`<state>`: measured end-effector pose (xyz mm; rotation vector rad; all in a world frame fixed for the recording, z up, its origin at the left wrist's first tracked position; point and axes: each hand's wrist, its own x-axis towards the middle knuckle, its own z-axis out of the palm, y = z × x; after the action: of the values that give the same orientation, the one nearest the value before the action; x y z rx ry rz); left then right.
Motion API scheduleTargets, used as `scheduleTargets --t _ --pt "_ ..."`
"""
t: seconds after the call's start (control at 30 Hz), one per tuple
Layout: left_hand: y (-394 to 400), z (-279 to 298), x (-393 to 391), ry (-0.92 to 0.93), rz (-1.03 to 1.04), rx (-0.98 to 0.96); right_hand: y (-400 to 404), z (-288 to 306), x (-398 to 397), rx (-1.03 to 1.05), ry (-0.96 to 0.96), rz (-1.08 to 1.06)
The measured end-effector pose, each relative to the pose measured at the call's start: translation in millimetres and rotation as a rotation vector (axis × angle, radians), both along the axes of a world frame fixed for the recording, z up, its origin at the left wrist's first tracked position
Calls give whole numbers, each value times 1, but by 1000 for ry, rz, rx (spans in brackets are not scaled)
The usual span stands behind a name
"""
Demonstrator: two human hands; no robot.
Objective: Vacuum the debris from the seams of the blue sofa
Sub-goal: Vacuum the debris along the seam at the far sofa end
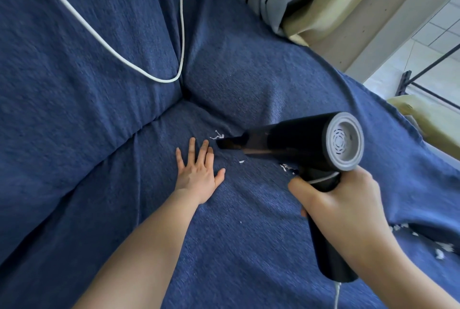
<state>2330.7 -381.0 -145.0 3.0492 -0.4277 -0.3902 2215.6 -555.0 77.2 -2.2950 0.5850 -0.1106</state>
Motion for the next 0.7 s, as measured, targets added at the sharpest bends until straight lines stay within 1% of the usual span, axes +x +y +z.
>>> scheduleTargets --t 0.07,0.3,0.47,0.7 --pt "-1 0 0 1 -6 5 0 -3 0 0 3 -10" --pt "0 -1 -4 5 8 -13 -3 -9 9 5 -79 -62" --pt "0 -2 -9 -19 42 -59 -1 -11 10 19 -40 -30" --pt "-11 5 -28 0 54 -123 -18 -3 -19 37 -16 -106"
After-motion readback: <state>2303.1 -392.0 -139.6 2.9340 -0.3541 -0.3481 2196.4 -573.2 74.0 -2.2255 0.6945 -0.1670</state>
